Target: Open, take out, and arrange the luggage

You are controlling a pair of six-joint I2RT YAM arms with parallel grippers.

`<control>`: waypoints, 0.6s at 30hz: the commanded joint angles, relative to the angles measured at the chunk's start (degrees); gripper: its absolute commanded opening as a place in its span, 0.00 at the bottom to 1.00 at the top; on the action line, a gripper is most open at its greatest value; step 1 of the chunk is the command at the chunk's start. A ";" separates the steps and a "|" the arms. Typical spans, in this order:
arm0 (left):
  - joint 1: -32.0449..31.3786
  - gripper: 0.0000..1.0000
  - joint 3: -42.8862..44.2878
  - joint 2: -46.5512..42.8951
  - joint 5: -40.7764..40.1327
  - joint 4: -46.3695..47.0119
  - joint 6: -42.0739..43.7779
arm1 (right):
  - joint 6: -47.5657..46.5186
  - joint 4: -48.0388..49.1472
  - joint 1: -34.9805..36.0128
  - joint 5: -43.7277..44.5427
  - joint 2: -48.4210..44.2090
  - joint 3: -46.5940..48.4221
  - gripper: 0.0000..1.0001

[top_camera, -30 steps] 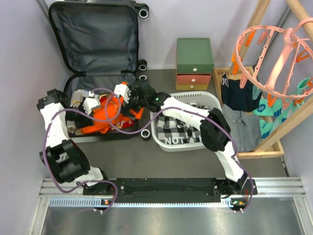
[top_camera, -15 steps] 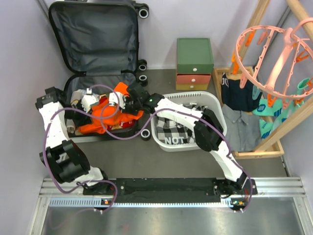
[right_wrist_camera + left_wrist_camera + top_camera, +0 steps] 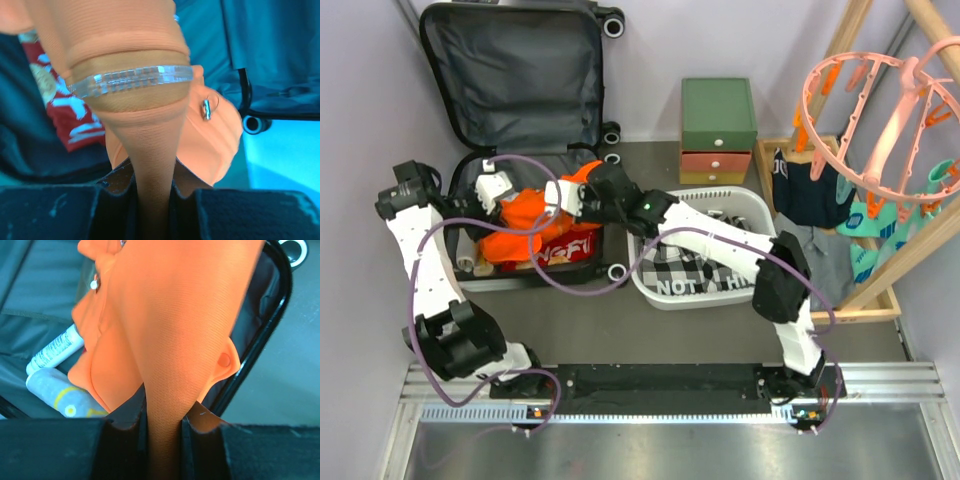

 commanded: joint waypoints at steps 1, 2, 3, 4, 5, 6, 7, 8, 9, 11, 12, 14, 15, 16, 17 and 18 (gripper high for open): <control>0.80 0.00 2.96 -3.34 -1.21 -8.88 -0.41 | -7.52 -0.62 3.38 7.03 -7.51 -5.43 0.00; 0.79 0.00 3.57 -3.77 -1.83 -8.88 -0.94 | -7.97 -1.24 3.73 6.78 -7.87 -6.23 0.00; 0.79 0.00 3.49 -4.04 -3.05 -8.97 -1.38 | -8.49 -2.46 4.17 6.77 -9.00 -7.02 0.00; 0.88 0.00 3.31 -4.39 -3.58 -8.97 -1.04 | -9.20 -2.82 4.96 6.86 -9.45 -8.77 0.00; 0.80 0.00 2.62 -5.18 -4.11 -8.97 -0.69 | -9.38 -3.18 5.32 7.12 -9.89 -9.39 0.00; 0.71 0.00 2.17 -5.53 -5.42 -8.97 -0.51 | -9.55 -4.57 5.75 7.21 -10.15 -9.92 0.00; 0.71 0.00 1.47 -5.62 -6.04 -9.06 -0.16 | -9.73 -5.28 6.54 7.47 -10.68 -10.80 0.00; 0.62 0.00 -0.36 -6.23 -7.01 -9.06 0.19 | -9.73 -6.07 6.90 7.48 -10.86 -11.24 0.00; 0.44 0.00 -1.68 -6.33 -7.80 -9.06 0.89 | -9.64 -6.60 7.16 7.30 -11.12 -11.86 0.00; -0.17 0.00 -6.59 -6.68 -9.47 -9.06 3.61 | -9.12 -6.52 7.95 5.64 -11.30 -14.49 0.00; -0.43 0.00 -8.36 -6.68 -9.56 -8.97 4.23 | -8.77 -6.17 8.22 4.67 -11.21 -15.37 0.00; -0.79 0.04 -12.22 -6.50 -10.35 -8.97 5.81 | -7.97 -6.17 9.44 2.83 -9.99 -16.95 0.00; -0.87 0.14 -13.03 -6.42 -10.70 -8.97 5.64 | -7.80 -6.34 9.80 2.73 -9.55 -17.22 0.00; -0.88 0.22 -13.56 -6.50 -11.84 -8.97 5.21 | -7.19 -6.34 10.06 2.82 -9.37 -17.74 0.00; -0.88 0.31 -14.26 -6.76 -12.29 -8.97 4.59 | -6.83 -6.17 10.24 2.64 -8.67 -18.01 0.00; -0.88 0.48 -14.35 -6.85 -12.38 -8.88 2.85 | -6.39 -5.82 10.42 2.38 -8.58 -18.36 0.00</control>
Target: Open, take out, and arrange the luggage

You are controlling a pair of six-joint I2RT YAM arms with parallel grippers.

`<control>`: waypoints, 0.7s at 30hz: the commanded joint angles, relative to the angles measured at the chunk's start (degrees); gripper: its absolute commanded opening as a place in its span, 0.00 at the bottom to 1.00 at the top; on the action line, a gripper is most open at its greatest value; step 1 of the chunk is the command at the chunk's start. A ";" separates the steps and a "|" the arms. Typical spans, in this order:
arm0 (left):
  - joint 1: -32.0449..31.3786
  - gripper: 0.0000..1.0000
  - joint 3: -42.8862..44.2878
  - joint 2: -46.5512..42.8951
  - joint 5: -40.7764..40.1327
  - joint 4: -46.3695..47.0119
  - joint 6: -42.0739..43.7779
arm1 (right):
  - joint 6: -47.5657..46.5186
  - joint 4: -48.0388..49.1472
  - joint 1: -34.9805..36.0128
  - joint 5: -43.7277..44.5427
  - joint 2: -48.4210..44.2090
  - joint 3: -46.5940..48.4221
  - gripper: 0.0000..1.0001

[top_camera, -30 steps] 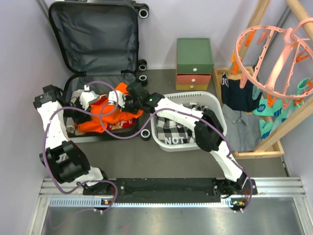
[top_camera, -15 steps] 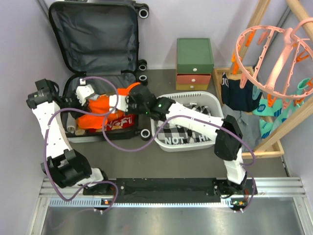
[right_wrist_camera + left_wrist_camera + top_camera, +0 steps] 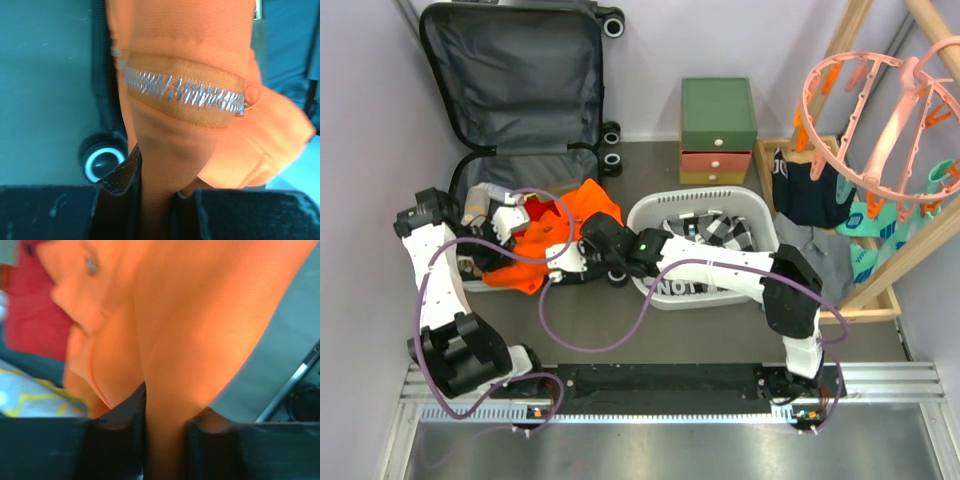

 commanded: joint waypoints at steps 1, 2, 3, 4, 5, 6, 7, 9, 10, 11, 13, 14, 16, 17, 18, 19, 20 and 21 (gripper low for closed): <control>0.26 0.54 -1.44 -1.00 -2.92 -6.30 -1.41 | 1.76 -3.59 1.37 -1.38 -1.08 -1.88 0.00; 0.17 0.58 -1.00 -1.09 -1.61 -6.21 -2.90 | 1.85 -2.54 1.46 -1.47 -1.08 -2.50 0.00; 0.26 0.62 -0.48 -1.17 -0.99 -6.21 -7.00 | 1.94 -2.01 1.28 -1.47 -1.16 -3.11 0.00; 0.35 0.68 0.23 -1.17 -0.28 -5.95 -10.00 | 2.20 -1.39 1.37 -1.38 -1.16 -4.42 0.00; 0.26 0.71 2.06 -1.35 0.42 -4.30 -13.77 | 2.20 -0.69 1.28 -1.38 -1.25 -5.05 0.00; 0.61 0.72 2.86 -1.52 0.51 -2.63 -21.64 | 2.29 -0.08 1.37 -1.38 -1.43 -6.53 0.00; 0.96 0.75 3.39 -1.87 0.43 -0.52 -26.50 | 2.38 0.54 1.37 -1.12 -1.52 -7.33 0.00; 2.53 0.77 4.80 -3.02 0.34 3.96 -36.95 | 2.64 2.12 1.37 -0.24 -1.26 -9.35 0.00; 3.33 0.78 5.24 -3.28 0.77 4.68 -39.36 | 3.34 2.65 1.28 -0.07 -1.25 -10.06 0.00; 4.12 0.81 5.94 -4.33 1.74 5.47 -41.47 | 3.87 3.44 1.37 0.37 -1.34 -10.76 0.00; 6.23 0.85 6.82 -5.13 4.99 5.48 -45.44 | 5.01 6.42 1.37 0.55 -1.60 -12.78 0.00; 6.76 0.87 7.78 -5.48 6.22 5.21 -46.23 | 5.37 7.57 1.37 0.64 -1.60 -13.31 0.00; 7.82 0.88 8.93 -6.71 8.06 5.73 -49.39 | 6.51 9.50 1.37 0.12 -1.43 -13.67 0.00; 8.17 0.89 9.19 -6.97 8.07 6.61 -51.49 | 6.60 9.77 1.28 0.02 -1.34 -13.84 0.00; 9.13 0.90 9.37 -7.15 7.55 7.66 -56.13 | 6.60 10.21 1.28 0.02 -1.34 -14.36 0.00; 9.66 0.90 9.29 -6.98 5.37 10.37 -59.22 | 6.60 11.43 1.28 0.81 -1.34 -14.80 0.00; 10.19 0.89 8.85 -6.63 3.00 12.57 -62.90 | 6.60 12.23 1.28 1.42 -1.08 -15.24 0.00; 11.32 0.87 8.41 -6.19 0.45 14.25 -70.51 | 6.51 12.84 1.28 2.13 -0.82 -15.86 0.00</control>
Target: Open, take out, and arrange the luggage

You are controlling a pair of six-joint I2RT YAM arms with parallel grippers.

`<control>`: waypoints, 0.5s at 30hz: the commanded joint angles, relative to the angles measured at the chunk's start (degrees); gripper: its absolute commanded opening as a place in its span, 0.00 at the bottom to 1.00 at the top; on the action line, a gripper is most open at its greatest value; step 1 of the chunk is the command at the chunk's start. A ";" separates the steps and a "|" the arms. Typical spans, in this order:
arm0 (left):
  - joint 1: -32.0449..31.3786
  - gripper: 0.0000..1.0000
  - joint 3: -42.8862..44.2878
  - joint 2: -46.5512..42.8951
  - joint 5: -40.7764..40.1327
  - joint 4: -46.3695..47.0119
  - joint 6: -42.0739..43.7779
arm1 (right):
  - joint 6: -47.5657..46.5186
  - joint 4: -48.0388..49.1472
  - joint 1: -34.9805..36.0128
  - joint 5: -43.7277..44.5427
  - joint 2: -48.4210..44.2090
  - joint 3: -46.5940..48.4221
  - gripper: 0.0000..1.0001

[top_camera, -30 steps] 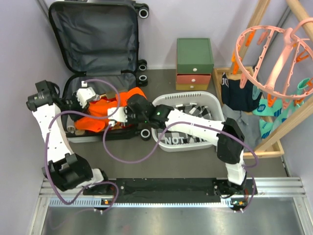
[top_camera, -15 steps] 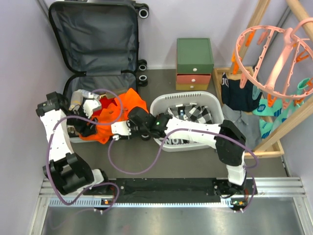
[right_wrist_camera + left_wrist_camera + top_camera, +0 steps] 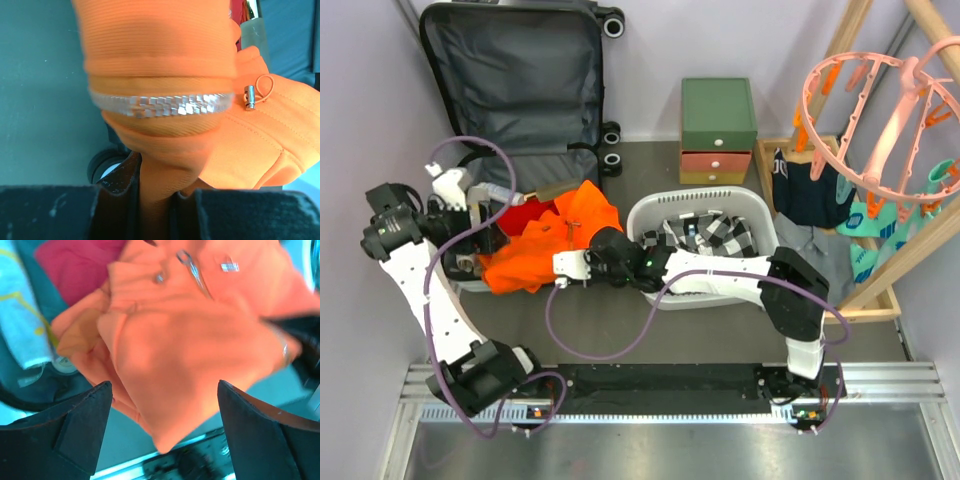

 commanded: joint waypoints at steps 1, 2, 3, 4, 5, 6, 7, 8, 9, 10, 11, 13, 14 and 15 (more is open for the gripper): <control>3.25 0.86 0.61 1.59 -5.40 10.02 -24.36 | 2.51 -1.99 0.54 2.43 1.37 -3.58 0.00; 3.77 0.86 -0.27 2.48 -9.60 11.51 -27.62 | 2.51 -1.12 0.54 2.97 1.72 -3.84 0.00; 4.56 0.86 -0.63 3.27 -11.03 11.87 -32.96 | 2.60 -0.50 0.54 3.50 1.81 -4.37 0.00; 5.09 0.85 -1.41 5.02 -12.87 11.96 -35.97 | 2.69 0.12 0.54 4.11 1.99 -4.63 0.00; 5.36 0.85 -1.85 5.64 -16.11 12.14 -38.09 | 2.60 0.99 0.45 4.29 2.08 -4.81 0.00; 5.62 0.85 -2.29 6.08 -18.14 12.58 -41.85 | 2.60 1.18 0.45 4.29 2.60 -4.72 0.00; 5.62 0.87 -3.26 6.35 -20.08 12.84 -43.45 | 2.69 0.92 0.54 4.21 2.87 -4.46 0.00; 5.71 0.88 -4.05 6.26 -22.01 13.37 -45.12 | 2.77 0.48 0.54 4.03 3.30 -3.94 0.00; 5.62 0.88 -4.93 5.92 -26.64 15.11 -48.19 | 3.12 -0.48 0.54 3.85 4.26 -2.71 0.00; 5.62 0.88 -6.24 5.74 -28.78 15.48 -49.44 | 3.82 -0.84 0.62 4.03 4.80 -2.09 0.00; 5.62 0.88 -6.78 5.48 -30.97 16.26 -50.32 | 4.09 -0.93 0.71 4.12 5.24 -1.56 0.00; 5.71 0.89 -8.61 5.47 -34.07 17.76 -52.52 | 4.44 -0.58 1.06 5.69 6.55 -0.42 0.00; 5.80 0.90 -9.32 5.73 -33.55 18.29 -53.05 | 4.45 -0.49 1.15 6.22 6.99 0.02 0.00; 5.89 0.90 -10.11 5.91 -31.46 18.55 -54.44 | 4.45 -0.67 1.33 6.75 7.61 1.15 0.00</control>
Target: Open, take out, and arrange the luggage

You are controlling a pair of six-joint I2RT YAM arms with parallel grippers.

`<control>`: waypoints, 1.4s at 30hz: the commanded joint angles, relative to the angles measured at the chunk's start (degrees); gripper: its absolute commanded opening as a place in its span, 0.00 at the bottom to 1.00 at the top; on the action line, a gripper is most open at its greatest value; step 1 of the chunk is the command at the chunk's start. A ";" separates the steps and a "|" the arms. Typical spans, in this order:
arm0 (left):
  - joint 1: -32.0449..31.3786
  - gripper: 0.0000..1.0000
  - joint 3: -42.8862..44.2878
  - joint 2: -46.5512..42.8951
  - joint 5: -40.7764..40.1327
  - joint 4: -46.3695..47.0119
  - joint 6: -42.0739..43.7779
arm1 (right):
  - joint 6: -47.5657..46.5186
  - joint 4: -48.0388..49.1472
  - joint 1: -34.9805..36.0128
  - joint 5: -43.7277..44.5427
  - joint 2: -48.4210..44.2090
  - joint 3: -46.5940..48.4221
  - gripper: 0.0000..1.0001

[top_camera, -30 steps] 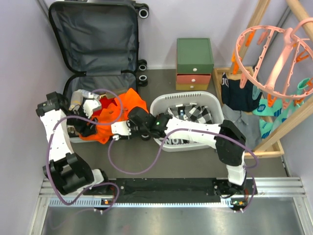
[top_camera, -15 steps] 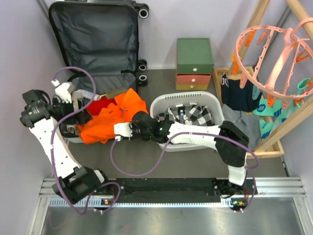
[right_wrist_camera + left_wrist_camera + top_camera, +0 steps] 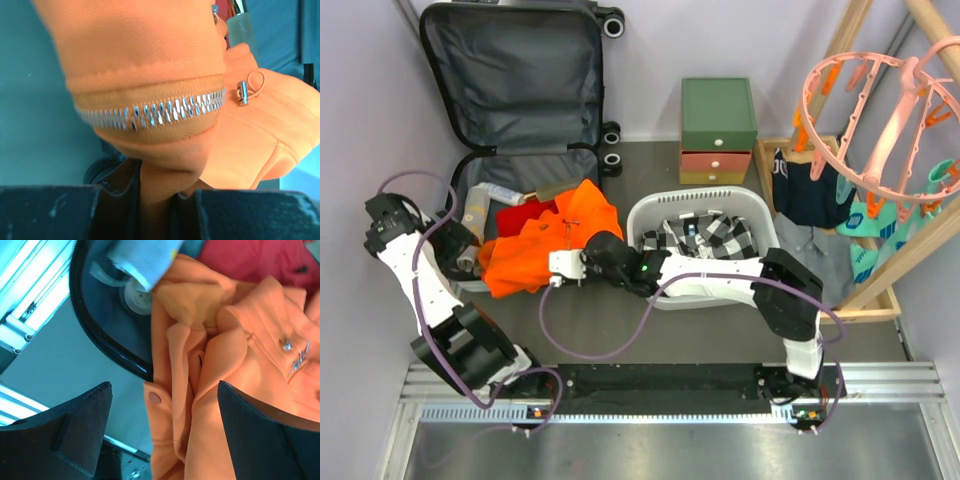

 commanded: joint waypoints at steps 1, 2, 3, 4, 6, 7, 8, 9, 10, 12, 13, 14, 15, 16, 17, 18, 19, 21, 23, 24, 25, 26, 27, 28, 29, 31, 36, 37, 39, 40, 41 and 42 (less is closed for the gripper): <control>0.40 0.90 -3.64 -0.91 -3.10 5.14 -9.30 | 2.30 -5.17 0.74 3.73 7.67 2.17 0.00; 0.40 0.91 -4.18 -0.56 -2.12 4.61 -10.00 | 2.30 -5.52 0.83 4.53 8.30 2.78 0.00; 0.49 0.91 -4.36 0.32 -1.24 3.56 -11.57 | 2.30 -6.13 0.91 5.06 8.82 3.83 0.00; 0.58 0.91 -4.54 0.76 0.42 1.81 -12.02 | 1.87 -6.66 1.00 6.37 9.61 4.02 0.00; 1.01 0.91 -4.80 1.46 1.83 1.09 -13.77 | 1.08 -6.67 1.27 7.17 9.62 3.06 0.00; 1.02 0.91 -4.98 1.73 3.32 1.01 -14.31 | 0.20 -5.97 1.27 7.52 9.27 2.36 0.00; 1.02 0.90 -4.98 1.99 3.94 0.40 -14.75 | -0.33 -5.62 1.27 7.52 8.14 1.39 0.00; 1.02 0.89 -5.24 2.17 4.47 0.39 -15.54 | -1.12 -4.83 1.27 7.70 7.17 -1.05 0.00; 1.02 0.89 -5.85 2.26 4.74 0.48 -15.72 | -2.43 -4.21 1.35 7.96 6.38 -2.21 0.00; 1.02 0.88 -6.38 2.61 4.92 0.30 -15.72 | -3.23 -3.68 1.36 8.31 3.92 -4.84 0.00; 1.02 0.87 -7.25 2.78 4.83 0.30 -15.63 | -4.02 -3.42 1.36 8.58 3.21 -5.64 0.00; 1.02 0.87 -8.05 2.96 5.44 0.82 -15.54 | -4.29 -3.24 1.44 8.67 2.51 -6.26 0.00; 1.02 0.86 -8.58 3.31 5.79 1.44 -15.72 | -4.64 -2.54 1.70 8.58 1.54 -7.22 0.00; 0.93 0.84 -9.71 3.57 6.23 1.97 -15.81 | -5.68 -2.02 1.88 8.58 1.19 -7.58 0.00; 1.02 0.82 -10.25 4.10 7.02 2.49 -16.07 | -6.30 -1.40 2.23 8.58 0.92 -8.02 0.00; 0.93 0.82 -10.69 4.10 7.55 3.28 -16.42 | -6.92 -0.70 2.76 8.58 0.83 -8.28 0.00; 0.93 0.81 -11.47 4.10 7.99 3.64 -16.42 | -7.88 -0.43 3.02 8.58 0.83 -8.28 0.00; 0.93 0.81 -12.09 3.66 8.95 4.17 -16.60 | -8.42 0.18 3.37 8.67 0.57 -8.46 0.00; 0.84 0.75 -13.06 3.31 10.71 4.52 -16.34 | -9.21 1.23 3.46 8.49 -0.31 -8.98 0.00; 0.84 0.72 -13.41 3.40 12.02 4.43 -16.07 | -9.47 2.11 3.46 8.23 -0.57 -9.25 0.00; 0.67 0.68 -13.85 3.23 12.56 4.52 -15.98 | -9.65 2.21 3.38 7.71 -0.84 -9.08 0.00; 0.49 0.63 -13.85 3.31 13.26 4.52 -15.46 | -9.56 1.60 3.46 7.35 -0.58 -8.47 0.00; 0.49 0.58 -13.59 3.66 13.96 4.43 -15.11 | -8.69 0.98 3.46 7.17 -0.31 -6.46 0.00; 0.49 0.53 -13.07 4.01 14.75 3.56 -14.84 | -8.25 0.28 3.46 7.52 0.38 -5.66 0.00; 0.58 0.46 -12.37 4.45 15.02 2.77 -14.06 | -7.90 0.19 3.46 7.70 0.48 -4.34 0.00; 0.58 0.26 -9.47 5.51 14.68 1.10 -13.17 | -7.63 0.45 3.46 7.44 0.39 -4.07 0.00; 0.66 0.00 -4.37 6.92 15.73 -4.26 -11.15 | -7.02 -0.51 3.46 6.82 0.13 -2.49 0.00; 0.58 0.00 -4.10 6.83 15.82 -4.53 -11.06 | -6.84 -0.78 3.46 6.56 0.04 -2.22 0.00; 0.58 0.00 -2.96 7.00 16.25 -5.58 -10.71 | -6.05 -1.48 3.46 5.34 -0.22 -1.78 0.00; 0.58 0.00 -2.52 7.00 16.43 -5.85 -10.54 | -5.70 -1.74 3.46 4.89 -0.31 -1.69 0.00; 0.66 0.00 -2.26 6.92 16.52 -6.11 -10.36 | -5.17 -1.92 3.46 4.45 -0.40 -1.26 0.00; 0.66 0.00 -1.90 6.65 16.43 -6.55 -10.36 | -4.04 -3.05 3.46 3.40 -0.66 -0.99 0.00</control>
